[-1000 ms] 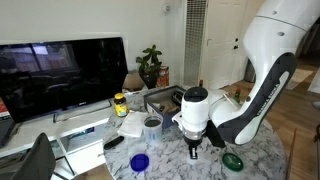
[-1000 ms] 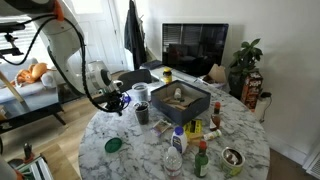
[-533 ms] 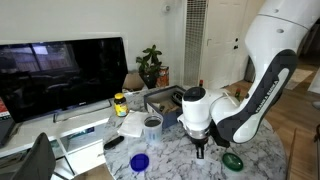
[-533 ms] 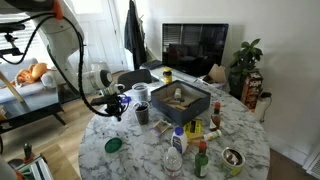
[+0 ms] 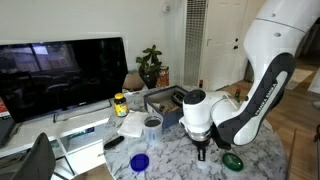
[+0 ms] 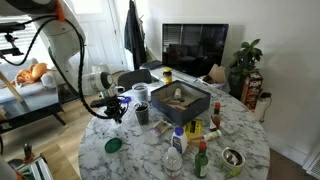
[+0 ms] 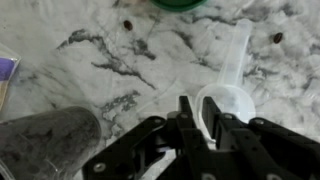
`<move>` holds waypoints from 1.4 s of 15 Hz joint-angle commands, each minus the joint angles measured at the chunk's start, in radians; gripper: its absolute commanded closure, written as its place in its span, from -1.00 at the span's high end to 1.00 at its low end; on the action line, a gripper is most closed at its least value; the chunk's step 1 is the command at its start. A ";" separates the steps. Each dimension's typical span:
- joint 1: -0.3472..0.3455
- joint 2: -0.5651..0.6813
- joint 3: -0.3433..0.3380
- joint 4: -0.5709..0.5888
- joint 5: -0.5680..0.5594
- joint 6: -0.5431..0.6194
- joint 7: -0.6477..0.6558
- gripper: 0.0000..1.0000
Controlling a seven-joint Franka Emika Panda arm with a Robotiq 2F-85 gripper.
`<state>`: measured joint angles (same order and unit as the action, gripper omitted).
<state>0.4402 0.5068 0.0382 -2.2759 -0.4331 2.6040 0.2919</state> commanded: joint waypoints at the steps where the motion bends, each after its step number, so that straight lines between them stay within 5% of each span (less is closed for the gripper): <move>1: 0.009 -0.023 -0.010 -0.007 0.003 -0.020 0.031 0.05; 8: 0.019 -0.160 -0.003 -0.015 -0.030 -0.168 0.038 1.00; 11: 0.011 -0.243 0.018 -0.008 -0.077 -0.282 0.045 1.00; 12: -0.023 -0.177 0.038 0.015 -0.048 -0.224 0.024 1.00; 21: -0.094 -0.280 0.038 0.016 -0.059 -0.233 0.030 1.00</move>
<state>0.3975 0.2633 0.0656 -2.2417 -0.4893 2.3396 0.3097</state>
